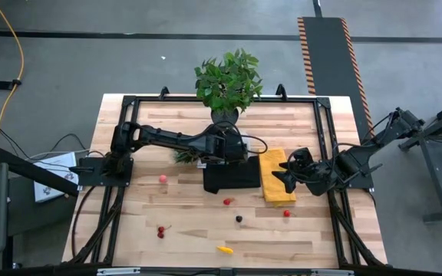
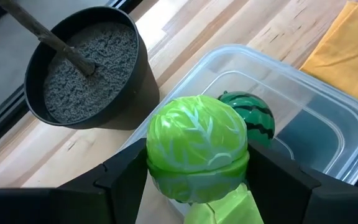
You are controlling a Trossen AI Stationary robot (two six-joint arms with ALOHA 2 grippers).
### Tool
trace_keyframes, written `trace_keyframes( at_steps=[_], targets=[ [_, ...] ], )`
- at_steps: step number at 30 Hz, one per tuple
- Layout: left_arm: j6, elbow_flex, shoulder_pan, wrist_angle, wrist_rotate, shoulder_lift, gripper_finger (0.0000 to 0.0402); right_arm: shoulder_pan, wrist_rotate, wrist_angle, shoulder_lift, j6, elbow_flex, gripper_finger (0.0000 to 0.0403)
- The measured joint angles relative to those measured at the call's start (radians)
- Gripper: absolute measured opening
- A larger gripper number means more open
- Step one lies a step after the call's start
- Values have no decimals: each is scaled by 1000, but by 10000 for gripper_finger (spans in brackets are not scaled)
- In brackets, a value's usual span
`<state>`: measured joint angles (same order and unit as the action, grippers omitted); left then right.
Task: Pick and placing Produce into tupperware
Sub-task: Put the cabbage into the transparent bin, then put the black cherry into the transparent bin
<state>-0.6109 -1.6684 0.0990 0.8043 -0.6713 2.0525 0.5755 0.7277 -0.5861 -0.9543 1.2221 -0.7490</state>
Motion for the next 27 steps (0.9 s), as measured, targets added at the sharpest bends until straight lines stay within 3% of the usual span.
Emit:
trace_keyframes(
  at_steps=[15, 23, 27],
  targets=[
    [6, 0, 0, 3, 1, 0, 254, 0, -1, 0, 0, -7, 0, 261],
    [81, 0, -1, 10, 11, -1, 252, 0, -1, 0, 0, -7, 0, 261],
    [90, 0, -2, 10, 62, -1, 243, 0, -1, 0, 0, -7, 0, 261]
  ],
)
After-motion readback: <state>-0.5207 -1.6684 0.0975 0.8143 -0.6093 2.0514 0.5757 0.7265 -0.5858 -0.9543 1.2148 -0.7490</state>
